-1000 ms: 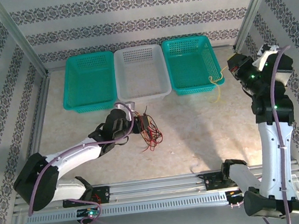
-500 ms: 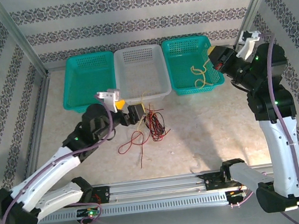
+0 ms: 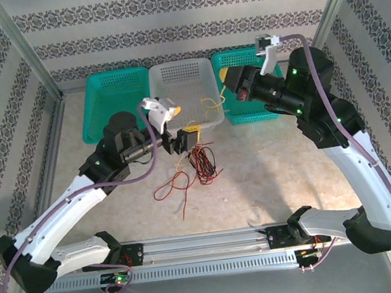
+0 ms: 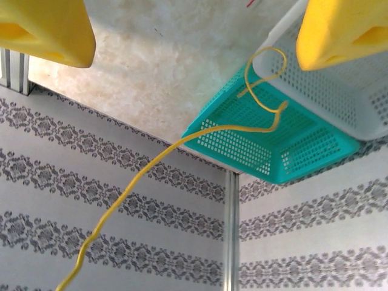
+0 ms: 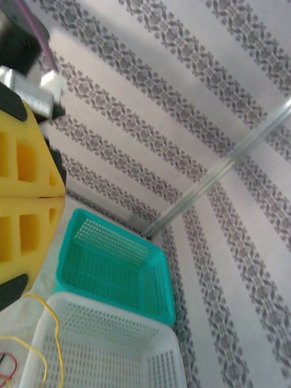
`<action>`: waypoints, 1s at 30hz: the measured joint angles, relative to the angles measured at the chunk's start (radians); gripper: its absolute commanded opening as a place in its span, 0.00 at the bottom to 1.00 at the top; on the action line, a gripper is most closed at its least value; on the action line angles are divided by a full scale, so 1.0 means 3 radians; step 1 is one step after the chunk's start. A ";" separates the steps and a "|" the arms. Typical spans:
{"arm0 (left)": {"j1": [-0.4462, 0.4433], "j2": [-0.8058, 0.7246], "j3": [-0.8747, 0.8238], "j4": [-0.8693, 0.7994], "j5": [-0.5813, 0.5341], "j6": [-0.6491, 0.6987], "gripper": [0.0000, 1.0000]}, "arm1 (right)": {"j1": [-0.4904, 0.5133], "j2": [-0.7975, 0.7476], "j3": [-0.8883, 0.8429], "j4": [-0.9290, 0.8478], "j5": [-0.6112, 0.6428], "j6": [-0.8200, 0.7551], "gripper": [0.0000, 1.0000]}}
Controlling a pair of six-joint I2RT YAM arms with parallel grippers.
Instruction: Untangle the cables
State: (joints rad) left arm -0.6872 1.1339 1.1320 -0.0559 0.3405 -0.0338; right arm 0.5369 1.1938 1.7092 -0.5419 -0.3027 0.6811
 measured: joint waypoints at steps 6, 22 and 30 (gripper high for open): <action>0.0000 0.0100 -0.0032 0.0394 0.0065 0.0303 0.83 | 0.0225 0.0153 0.0192 0.0032 -0.0004 -0.0001 0.00; -0.0001 0.0034 -0.0079 0.0679 0.0174 0.0699 0.45 | 0.0408 0.0219 0.0214 0.0289 -0.0102 0.0100 0.00; -0.0001 0.0036 -0.0086 0.0690 0.0170 0.0670 0.11 | 0.0408 0.0219 0.0134 0.0380 -0.0103 0.0165 0.00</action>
State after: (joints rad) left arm -0.6876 1.1446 1.1061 0.1513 0.3916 0.1673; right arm 0.6594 1.2594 1.7493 -0.4278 -0.3336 0.7307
